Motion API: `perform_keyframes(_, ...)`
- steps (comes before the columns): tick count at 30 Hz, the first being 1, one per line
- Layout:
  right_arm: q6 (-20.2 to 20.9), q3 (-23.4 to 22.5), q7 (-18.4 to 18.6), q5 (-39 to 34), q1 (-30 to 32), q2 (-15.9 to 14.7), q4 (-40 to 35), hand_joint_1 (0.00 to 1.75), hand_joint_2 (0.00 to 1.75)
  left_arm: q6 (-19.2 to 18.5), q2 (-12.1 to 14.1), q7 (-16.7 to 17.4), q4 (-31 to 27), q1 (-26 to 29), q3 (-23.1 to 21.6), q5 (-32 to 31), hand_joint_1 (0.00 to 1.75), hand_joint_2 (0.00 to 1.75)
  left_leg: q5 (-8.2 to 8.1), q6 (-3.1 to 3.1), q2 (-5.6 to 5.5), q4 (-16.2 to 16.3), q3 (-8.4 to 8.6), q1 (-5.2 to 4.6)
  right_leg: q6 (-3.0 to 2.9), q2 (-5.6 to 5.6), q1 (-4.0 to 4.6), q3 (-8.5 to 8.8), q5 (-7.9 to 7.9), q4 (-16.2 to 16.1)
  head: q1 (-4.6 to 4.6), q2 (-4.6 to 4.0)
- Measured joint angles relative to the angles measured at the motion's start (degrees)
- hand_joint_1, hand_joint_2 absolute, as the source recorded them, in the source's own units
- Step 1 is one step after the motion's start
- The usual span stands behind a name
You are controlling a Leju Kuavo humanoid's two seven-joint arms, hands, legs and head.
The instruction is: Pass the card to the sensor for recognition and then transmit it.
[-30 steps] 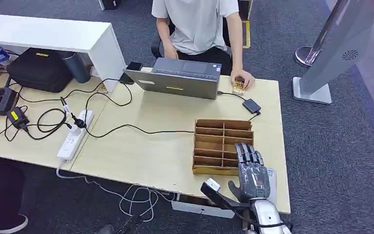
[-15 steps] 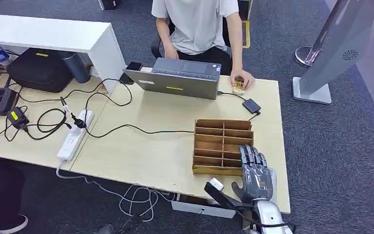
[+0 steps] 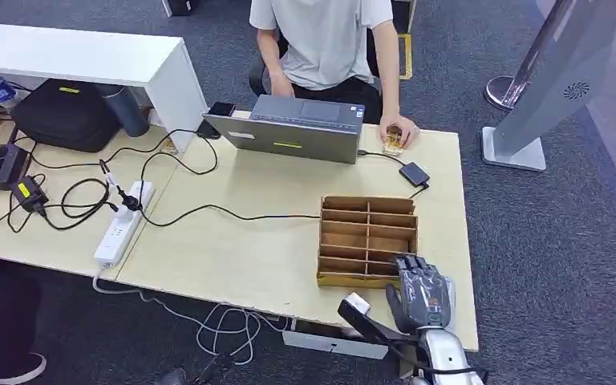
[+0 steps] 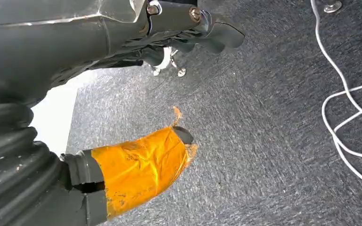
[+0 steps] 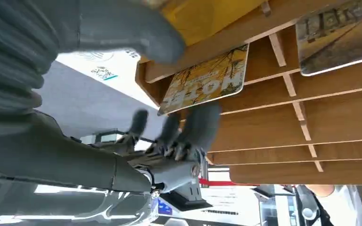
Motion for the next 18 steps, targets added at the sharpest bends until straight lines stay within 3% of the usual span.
perform_keyframes(18,-0.2,-0.48,-0.61,-0.39,-0.02,0.09,0.5,1.75,1.75,0.0,0.02,0.02,0.0,-0.12,0.0,-0.09,0.0,1.75,0.0,0.0,0.0,0.0,0.0,0.0,0.0,0.0,0.0,0.0,0.0,0.0,0.02,0.0)
